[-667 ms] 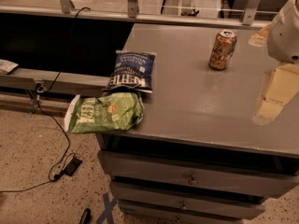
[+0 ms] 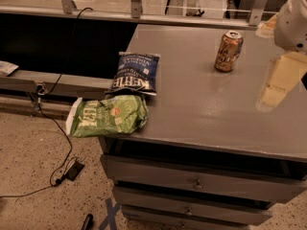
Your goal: Move orange can near blue chip bag
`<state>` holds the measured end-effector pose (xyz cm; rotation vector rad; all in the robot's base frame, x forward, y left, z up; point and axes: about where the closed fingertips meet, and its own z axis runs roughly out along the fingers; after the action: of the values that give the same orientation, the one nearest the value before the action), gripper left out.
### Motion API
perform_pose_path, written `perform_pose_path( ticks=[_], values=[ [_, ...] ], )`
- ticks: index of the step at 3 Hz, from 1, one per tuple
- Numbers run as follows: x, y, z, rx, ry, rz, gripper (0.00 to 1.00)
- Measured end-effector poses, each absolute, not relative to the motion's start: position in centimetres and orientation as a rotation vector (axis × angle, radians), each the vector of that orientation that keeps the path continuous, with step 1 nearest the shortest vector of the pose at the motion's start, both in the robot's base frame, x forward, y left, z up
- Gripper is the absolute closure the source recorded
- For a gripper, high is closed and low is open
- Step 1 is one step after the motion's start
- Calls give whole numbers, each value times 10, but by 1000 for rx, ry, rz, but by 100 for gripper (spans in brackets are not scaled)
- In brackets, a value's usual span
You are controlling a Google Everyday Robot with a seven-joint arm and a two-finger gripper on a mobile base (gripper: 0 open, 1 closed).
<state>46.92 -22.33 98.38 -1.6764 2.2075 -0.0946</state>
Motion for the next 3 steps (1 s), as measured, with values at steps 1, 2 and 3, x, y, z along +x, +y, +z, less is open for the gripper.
perform_pose_path(
  ticks=[1,2,3],
  values=[
    [529,-242,993,-1588,2175,-80,0],
    [587,-264,1009,-1470,2091,-80,0],
    [637,-283,1019,-1299,2012,-59,0]
  ],
)
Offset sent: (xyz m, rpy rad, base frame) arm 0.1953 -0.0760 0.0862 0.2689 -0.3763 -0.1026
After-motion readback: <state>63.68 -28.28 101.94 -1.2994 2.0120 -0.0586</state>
